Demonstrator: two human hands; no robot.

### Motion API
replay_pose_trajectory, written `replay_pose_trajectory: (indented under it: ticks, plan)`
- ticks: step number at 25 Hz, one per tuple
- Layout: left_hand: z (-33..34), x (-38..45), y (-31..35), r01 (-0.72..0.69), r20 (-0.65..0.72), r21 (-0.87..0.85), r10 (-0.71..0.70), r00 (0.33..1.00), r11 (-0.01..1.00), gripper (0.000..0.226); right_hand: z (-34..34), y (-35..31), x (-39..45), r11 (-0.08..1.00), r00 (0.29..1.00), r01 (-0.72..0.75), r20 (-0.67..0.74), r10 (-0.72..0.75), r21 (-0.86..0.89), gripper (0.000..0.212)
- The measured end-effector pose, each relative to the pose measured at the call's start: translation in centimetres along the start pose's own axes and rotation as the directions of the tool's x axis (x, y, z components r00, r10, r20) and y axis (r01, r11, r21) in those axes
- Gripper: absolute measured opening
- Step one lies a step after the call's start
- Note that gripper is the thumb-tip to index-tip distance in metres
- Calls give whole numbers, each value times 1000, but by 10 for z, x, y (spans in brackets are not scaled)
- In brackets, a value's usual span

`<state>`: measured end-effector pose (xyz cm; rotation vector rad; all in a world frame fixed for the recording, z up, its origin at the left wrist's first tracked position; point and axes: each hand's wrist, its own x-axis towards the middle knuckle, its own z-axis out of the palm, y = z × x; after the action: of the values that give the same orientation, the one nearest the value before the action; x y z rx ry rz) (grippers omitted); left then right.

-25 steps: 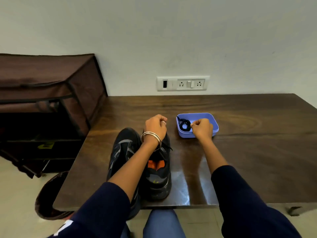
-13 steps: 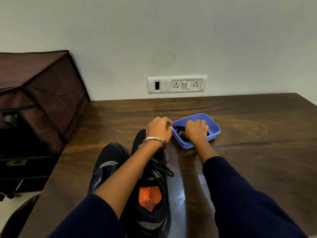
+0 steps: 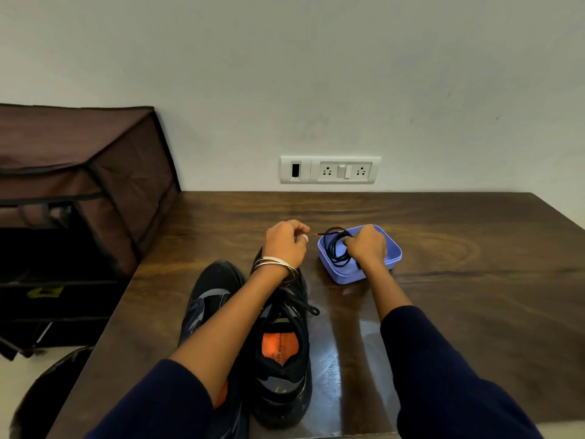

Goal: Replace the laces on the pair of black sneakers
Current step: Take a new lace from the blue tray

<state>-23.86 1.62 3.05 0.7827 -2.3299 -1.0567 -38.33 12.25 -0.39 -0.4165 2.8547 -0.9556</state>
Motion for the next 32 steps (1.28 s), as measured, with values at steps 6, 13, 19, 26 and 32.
replay_pose_trajectory:
  ticks: [6,13,19,26,32]
  plan:
    - [-34,-39,30,-133,-129,-119,117,985,984,44,-63,-43,-69,887,988,154,-44,-150,436,34]
    - [-79,-108,46,40,125,-478,23,992,877,37,-83,-53,-164,728,934,268,14,-356,630,14]
    - [-78,-136,50,227,253,-559,-96,963,798,82,-79,-37,-177,806,903,371,23,-429,462,11]
    - [-53,-102,57,130,266,-135,-90,960,982,97,-85,-31,-141,865,867,463,105,-488,197,22]
    - [-41,-62,41,57,311,-155,-6,950,986,120,-86,-55,-104,768,766,629,260,-588,-119,14]
